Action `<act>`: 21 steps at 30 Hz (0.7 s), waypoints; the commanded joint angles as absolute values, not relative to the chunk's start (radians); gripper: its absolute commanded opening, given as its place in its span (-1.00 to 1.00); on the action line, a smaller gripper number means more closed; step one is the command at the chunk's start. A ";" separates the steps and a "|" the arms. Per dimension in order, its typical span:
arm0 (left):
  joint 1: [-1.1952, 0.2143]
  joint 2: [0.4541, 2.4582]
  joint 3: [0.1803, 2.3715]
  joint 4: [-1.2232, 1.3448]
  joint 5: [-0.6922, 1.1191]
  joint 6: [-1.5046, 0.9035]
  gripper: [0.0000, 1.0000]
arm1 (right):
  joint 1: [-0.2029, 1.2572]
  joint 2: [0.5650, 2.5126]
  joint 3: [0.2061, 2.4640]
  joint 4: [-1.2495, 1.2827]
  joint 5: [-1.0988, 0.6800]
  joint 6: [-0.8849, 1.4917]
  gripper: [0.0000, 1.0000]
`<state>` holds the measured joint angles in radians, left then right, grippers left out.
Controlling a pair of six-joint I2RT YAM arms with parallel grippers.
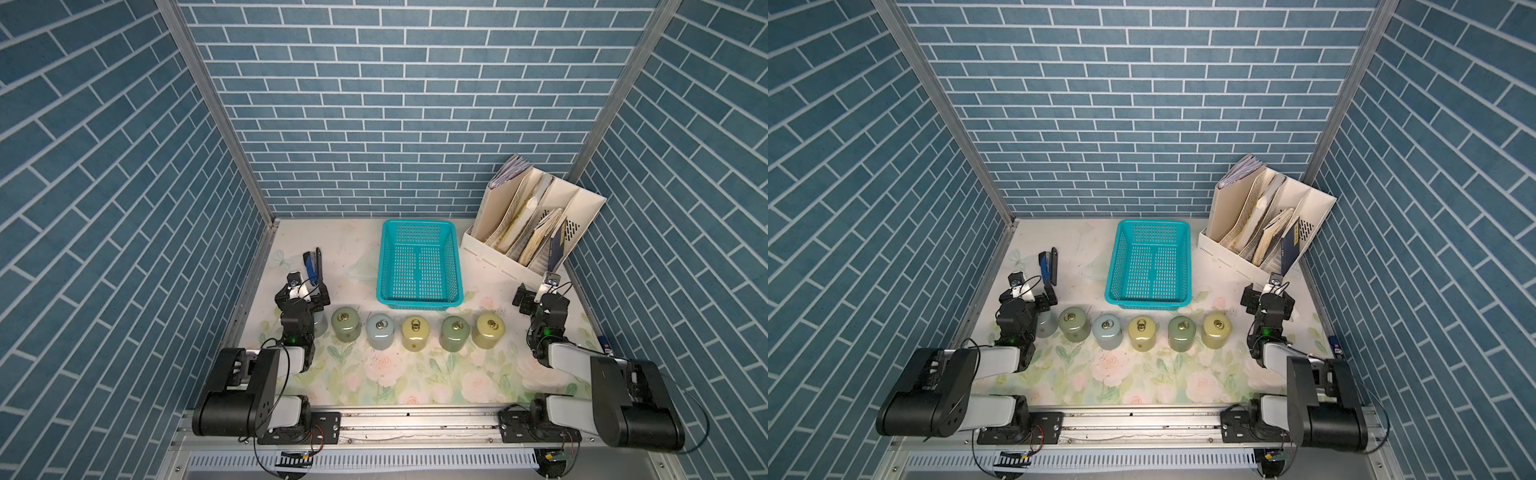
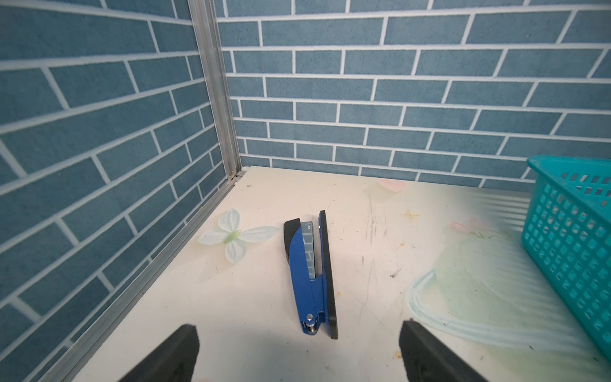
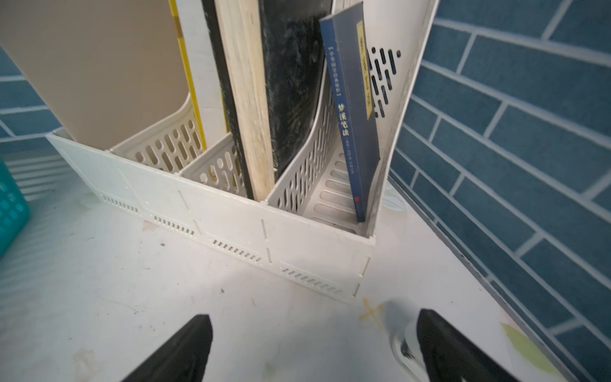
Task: Take the tea canister out of the basket
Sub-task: Reset both arms
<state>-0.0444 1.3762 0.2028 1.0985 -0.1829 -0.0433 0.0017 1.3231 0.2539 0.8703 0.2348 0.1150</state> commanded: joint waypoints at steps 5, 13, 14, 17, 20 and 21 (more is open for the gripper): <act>-0.054 1.469 0.176 1.292 -0.138 -0.008 1.00 | 0.014 1.447 0.252 1.150 0.152 0.045 1.00; -0.058 1.501 0.221 1.239 -0.140 0.000 1.00 | 0.052 1.531 0.195 1.321 0.148 -0.002 1.00; -0.058 1.499 0.224 1.229 -0.138 0.000 1.00 | 0.054 1.525 0.201 1.310 0.152 -0.004 1.00; -0.058 1.502 0.224 1.232 -0.138 -0.002 1.00 | 0.056 1.532 0.200 1.323 0.153 -0.007 1.00; -0.054 1.501 0.227 1.225 -0.131 -0.004 1.00 | 0.058 1.524 0.203 1.303 0.158 -0.006 1.00; -0.053 1.503 0.230 1.224 -0.128 -0.004 1.00 | 0.059 1.529 0.201 1.316 0.155 -0.008 1.00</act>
<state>-0.0521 1.4891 0.2108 1.2419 -0.1448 -0.0101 0.0536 1.5234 0.1867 1.2739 0.1497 0.0185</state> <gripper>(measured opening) 0.999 0.998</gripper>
